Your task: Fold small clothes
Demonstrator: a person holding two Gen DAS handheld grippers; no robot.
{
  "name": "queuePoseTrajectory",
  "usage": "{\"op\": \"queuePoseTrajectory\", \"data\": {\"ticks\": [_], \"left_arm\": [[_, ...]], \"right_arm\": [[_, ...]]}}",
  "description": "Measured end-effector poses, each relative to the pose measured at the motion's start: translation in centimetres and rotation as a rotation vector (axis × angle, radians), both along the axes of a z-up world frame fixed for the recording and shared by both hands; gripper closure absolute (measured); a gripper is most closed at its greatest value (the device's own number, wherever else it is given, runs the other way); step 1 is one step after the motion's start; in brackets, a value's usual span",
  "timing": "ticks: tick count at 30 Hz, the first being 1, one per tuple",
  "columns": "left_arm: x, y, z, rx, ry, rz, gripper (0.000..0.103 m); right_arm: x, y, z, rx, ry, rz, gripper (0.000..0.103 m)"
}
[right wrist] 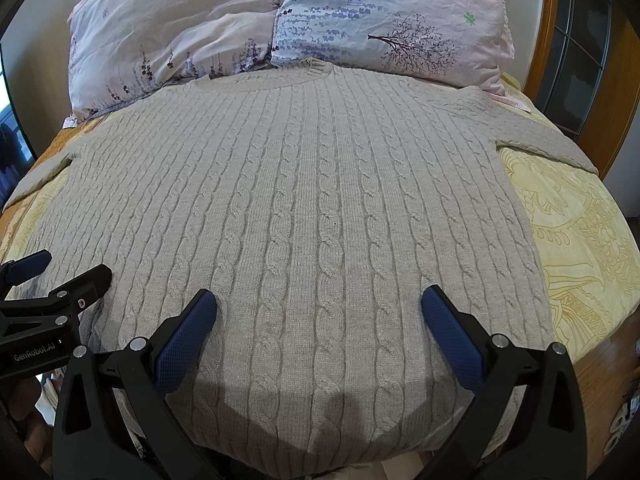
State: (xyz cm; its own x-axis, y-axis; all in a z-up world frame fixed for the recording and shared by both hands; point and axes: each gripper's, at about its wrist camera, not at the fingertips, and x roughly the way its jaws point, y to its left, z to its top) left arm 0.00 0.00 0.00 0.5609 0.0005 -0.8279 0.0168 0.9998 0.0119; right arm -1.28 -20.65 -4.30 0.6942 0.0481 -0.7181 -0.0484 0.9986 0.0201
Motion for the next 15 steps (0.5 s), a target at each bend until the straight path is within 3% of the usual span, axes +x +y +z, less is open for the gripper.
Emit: {"op": "queuePoseTrajectory", "data": {"ticks": [15], "left_arm": [[0.0,0.0,-0.01,0.0,0.002,0.0,0.002]], "right_arm": [[0.07,-0.01,0.09,-0.001,0.0,0.002,0.001]]}}
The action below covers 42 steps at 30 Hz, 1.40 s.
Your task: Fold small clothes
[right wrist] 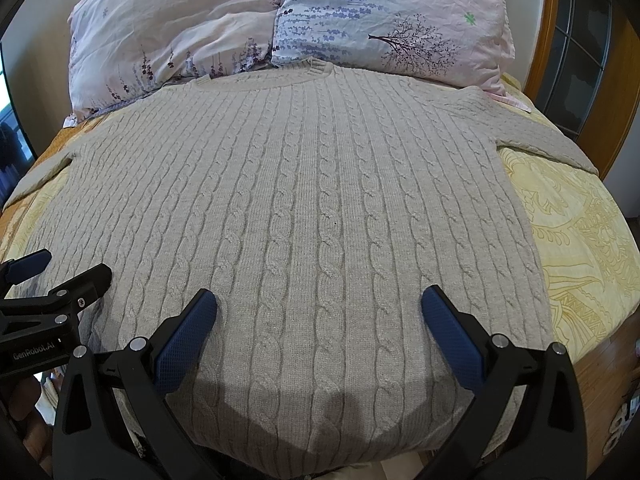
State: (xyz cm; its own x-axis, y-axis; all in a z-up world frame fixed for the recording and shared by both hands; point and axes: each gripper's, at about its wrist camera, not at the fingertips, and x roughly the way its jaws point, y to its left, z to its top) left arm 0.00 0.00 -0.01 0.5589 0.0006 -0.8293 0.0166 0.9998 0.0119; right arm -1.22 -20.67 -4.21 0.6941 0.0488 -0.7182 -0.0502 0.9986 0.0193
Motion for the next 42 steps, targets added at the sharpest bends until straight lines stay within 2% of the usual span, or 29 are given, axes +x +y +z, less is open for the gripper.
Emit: {"op": "queuePoseTrajectory", "data": {"ticks": [8,13,16,21,26,28,30,31,33,36,37,39,42], "left_arm": [[0.1,-0.3,0.0,0.003,0.009,0.0,0.002],[0.1,-0.1,0.0,0.004,0.0,-0.009,0.002],[-0.1,-0.1,0.0,0.007,-0.021,-0.025,0.002],[0.9,0.1,0.1,0.004,-0.019,-0.059,0.002],[3.0,1.1,1.1,-0.02,-0.01,-0.074,0.002],[3.9,1.8,1.8,-0.038,-0.027,-0.072,0.002],[4.9,2.5,2.6,-0.057,-0.051,-0.071,0.002],[5.5,2.9,3.1,-0.071,-0.066,-0.072,0.002],[6.6,3.4,3.9,-0.091,-0.084,-0.074,0.002],[8.1,3.7,4.9,-0.105,-0.112,-0.08,0.002],[8.6,3.9,5.1,-0.102,-0.122,-0.076,0.002],[9.4,3.9,5.5,-0.091,-0.147,-0.081,0.002],[10.7,4.0,5.7,-0.099,-0.147,-0.086,0.002]], "right_arm": [[0.0,0.0,0.1,-0.001,0.01,0.011,0.001],[0.4,-0.2,0.0,0.0,-0.013,0.057,0.001],[0.4,-1.0,0.0,0.018,-0.055,0.125,0.001],[1.3,-2.2,0.7,0.067,-0.039,0.132,0.001],[4.9,-8.5,3.3,0.251,-0.024,-0.014,0.001],[6.3,-12.4,4.6,0.319,-0.053,-0.113,0.006],[7.9,-16.3,5.3,0.364,-0.059,-0.213,0.017],[8.8,-18.2,5.3,0.387,-0.05,-0.263,0.019],[10.3,-21.1,5.0,0.427,-0.021,-0.341,0.034],[12.2,-26.0,3.4,0.556,0.041,-0.467,0.043],[12.7,-27.4,2.6,0.609,0.059,-0.505,0.044],[13.2,-28.7,1.8,0.654,0.072,-0.541,0.05],[13.8,-29.4,1.8,0.669,0.049,-0.563,0.051]]}}
